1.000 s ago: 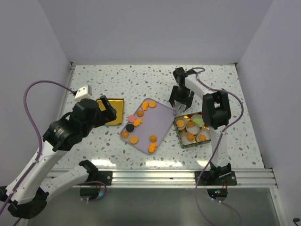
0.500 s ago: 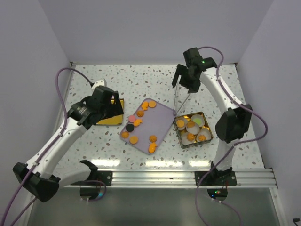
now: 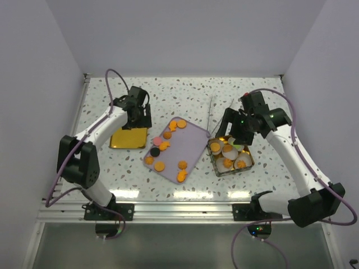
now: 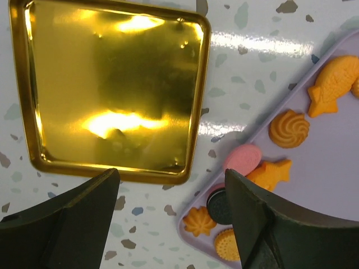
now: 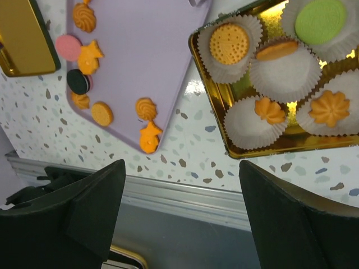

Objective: Pack the cookies

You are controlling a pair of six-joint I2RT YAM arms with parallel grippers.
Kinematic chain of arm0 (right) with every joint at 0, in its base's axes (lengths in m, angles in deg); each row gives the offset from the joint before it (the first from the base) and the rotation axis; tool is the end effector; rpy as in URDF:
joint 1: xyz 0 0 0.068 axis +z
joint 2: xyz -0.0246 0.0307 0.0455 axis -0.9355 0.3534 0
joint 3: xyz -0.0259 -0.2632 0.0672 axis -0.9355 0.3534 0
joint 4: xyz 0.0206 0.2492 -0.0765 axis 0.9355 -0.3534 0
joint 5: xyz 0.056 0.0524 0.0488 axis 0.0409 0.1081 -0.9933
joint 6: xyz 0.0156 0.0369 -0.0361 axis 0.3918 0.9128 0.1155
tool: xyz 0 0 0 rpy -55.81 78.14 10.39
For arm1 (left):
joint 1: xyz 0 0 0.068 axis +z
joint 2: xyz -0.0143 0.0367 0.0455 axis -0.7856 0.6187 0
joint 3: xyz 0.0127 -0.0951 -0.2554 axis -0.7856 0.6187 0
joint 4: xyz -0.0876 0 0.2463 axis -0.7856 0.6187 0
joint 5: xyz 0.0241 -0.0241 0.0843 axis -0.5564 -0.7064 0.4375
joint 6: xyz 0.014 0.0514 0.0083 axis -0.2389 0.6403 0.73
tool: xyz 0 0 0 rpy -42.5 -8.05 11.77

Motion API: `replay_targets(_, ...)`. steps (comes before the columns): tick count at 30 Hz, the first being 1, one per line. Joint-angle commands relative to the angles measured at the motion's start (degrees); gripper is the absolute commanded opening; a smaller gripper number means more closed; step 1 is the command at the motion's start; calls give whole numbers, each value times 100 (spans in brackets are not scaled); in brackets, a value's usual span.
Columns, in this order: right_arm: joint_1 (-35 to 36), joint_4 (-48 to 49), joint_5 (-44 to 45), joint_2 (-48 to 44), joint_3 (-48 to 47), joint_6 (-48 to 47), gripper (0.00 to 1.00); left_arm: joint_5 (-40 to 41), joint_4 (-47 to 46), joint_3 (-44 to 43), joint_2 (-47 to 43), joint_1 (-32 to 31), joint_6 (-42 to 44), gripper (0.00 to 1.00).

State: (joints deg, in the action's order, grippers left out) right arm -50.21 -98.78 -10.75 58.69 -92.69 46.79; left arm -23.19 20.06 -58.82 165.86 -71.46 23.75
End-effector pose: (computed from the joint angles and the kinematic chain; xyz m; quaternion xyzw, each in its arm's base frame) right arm 0.2294 0.0848 0.3448 0.1268 0.9509 0.1890 0.2097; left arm 0.3069 -0.1015 0.2602 -0.0945 0.9624 0.0037 0.2548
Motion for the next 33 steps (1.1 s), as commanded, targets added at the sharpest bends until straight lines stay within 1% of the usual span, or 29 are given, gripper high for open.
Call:
replay_targets(1,-19,-88,-196,-408,244,10,86,29,-301,-713,500,8,371,81)
replay_targets(4,-11,-211,-197,-584,244,-8,86,-23,-283,-951,1106,-1,432,77)
replay_targets(9,-11,-535,-39,-724,-10,-139,86,12,-353,-943,1521,-9,406,74)
replay_targets(15,-2,-835,163,-812,-204,-254,86,-120,-538,-749,1907,-27,397,65)
replay_targets(18,-11,-809,217,-927,14,-280,86,-155,-652,-635,2074,-27,432,54)
replay_targets(19,-11,-774,173,-962,146,-289,86,-164,-704,-609,2110,-27,432,48)
replay_targets(20,-11,-713,-19,-1014,304,-298,84,-172,-740,-591,2188,-27,432,44)
replay_targets(21,-11,-442,-282,-1050,680,-350,83,-172,-757,-539,2224,-36,432,41)
replay_targets(22,-11,-292,-493,-1067,893,-333,82,-199,-827,-512,2250,-18,441,36)
replay_targets(23,-11,-134,-904,-1111,1278,-307,79,-216,-863,-494,2285,-18,441,31)
replay_targets(24,-2,155,-1048,-1120,1447,-263,78,-242,-924,-451,2303,-18,441,22)
replay_targets(27,42,508,-1225,-1016,1825,-210,75,-278,-960,-433,2339,-1,459,0)
replay_targets(30,243,719,-1129,-709,1888,-245,73,-339,-1021,-424,2198,-1,485,0)
replay_targets(33,778,930,-761,-384,1827,-202,73,-348,-951,-564,2049,17,520,0)
